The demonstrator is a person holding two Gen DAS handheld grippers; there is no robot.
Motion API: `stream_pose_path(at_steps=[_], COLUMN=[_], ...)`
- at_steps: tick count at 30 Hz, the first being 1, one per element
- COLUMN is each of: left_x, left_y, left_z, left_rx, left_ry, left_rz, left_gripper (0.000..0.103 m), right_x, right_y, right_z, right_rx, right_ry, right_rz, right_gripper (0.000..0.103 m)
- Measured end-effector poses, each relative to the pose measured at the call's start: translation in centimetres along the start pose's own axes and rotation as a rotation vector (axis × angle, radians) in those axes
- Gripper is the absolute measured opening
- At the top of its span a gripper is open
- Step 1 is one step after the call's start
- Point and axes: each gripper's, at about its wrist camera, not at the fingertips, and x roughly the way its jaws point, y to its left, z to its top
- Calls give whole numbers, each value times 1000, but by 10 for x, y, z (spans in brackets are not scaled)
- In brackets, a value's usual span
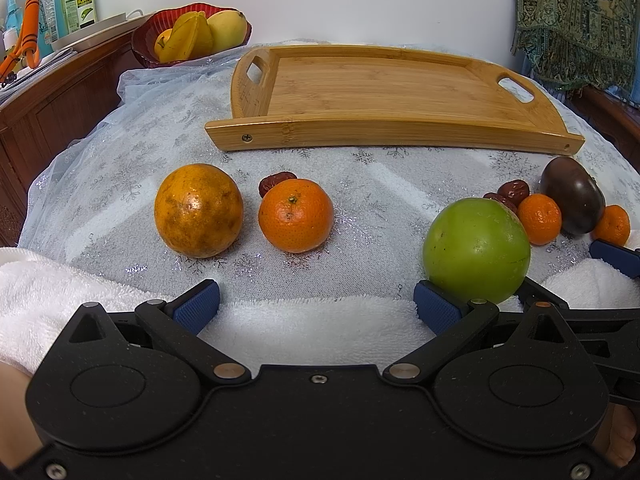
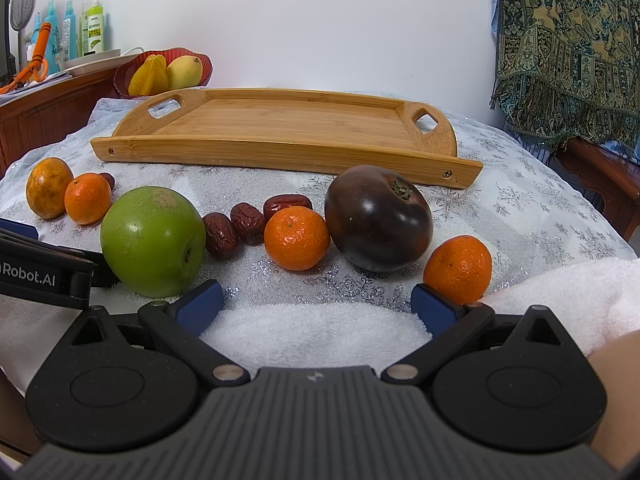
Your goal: Organize fruits
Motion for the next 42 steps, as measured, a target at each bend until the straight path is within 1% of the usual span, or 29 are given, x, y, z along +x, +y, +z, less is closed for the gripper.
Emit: stream_pose_path(at_steps=[33, 39, 42], left_x=[0, -1, 1], left_y=[0, -1, 0], left_z=[0, 0, -1], left_rx=[0, 0, -3], left_ry=[-2, -10, -26], left_rz=[1, 4, 0], left_gripper=[103, 103, 103], right_x=[0, -1, 1], right_y=[1, 0, 2], right_z=[-1, -2, -2], right_rx=[0, 2, 3], right_ry=[-2, -5, -7], right_rz=[-1, -2, -1], right_gripper=[103, 103, 103])
